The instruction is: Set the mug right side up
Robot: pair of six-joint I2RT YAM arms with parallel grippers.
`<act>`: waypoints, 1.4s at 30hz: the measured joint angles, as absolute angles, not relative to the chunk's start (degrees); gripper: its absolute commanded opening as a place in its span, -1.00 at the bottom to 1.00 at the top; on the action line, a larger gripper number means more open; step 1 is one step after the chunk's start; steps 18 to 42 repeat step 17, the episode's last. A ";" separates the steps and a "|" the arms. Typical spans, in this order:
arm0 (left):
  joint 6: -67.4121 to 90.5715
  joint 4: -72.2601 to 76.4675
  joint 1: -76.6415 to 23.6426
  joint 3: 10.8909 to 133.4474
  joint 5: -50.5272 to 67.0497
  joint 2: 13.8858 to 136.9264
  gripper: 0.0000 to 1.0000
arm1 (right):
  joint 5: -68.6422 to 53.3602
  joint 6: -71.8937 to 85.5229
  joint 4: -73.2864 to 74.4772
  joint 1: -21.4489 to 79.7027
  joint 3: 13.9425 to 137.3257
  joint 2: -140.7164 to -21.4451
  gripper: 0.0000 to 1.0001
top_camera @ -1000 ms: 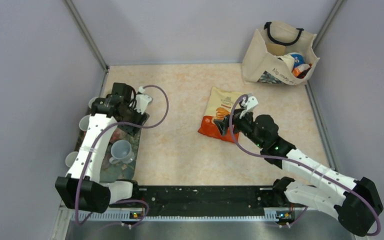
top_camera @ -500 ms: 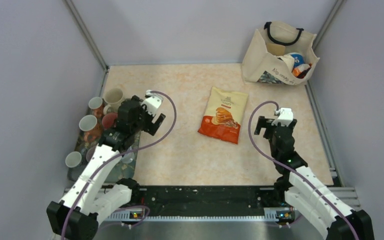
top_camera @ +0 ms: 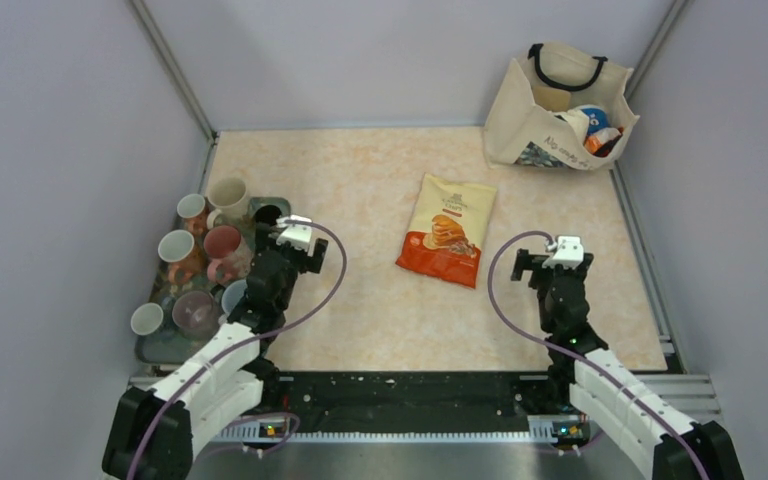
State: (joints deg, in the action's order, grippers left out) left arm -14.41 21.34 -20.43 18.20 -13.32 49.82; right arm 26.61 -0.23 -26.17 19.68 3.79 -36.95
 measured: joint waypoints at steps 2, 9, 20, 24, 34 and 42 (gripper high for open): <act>-13.67 26.74 -20.43 15.31 -15.18 49.78 0.98 | 26.61 -0.54 -27.79 19.68 2.96 -36.40 0.98; -13.10 38.24 -20.43 5.96 -19.31 50.09 0.98 | 26.52 -1.08 -30.04 19.68 1.37 -36.91 0.98; -10.39 38.59 -20.43 6.04 -19.09 47.79 0.97 | 26.13 -1.13 -30.85 19.68 1.37 -38.00 0.98; -10.39 38.59 -20.43 6.04 -19.09 47.79 0.97 | 26.13 -1.13 -30.85 19.68 1.37 -38.00 0.98; -10.39 38.59 -20.43 6.04 -19.09 47.79 0.97 | 26.13 -1.13 -30.85 19.68 1.37 -38.00 0.98; -10.39 38.59 -20.43 6.04 -19.09 47.79 0.97 | 26.13 -1.13 -30.85 19.68 1.37 -38.00 0.98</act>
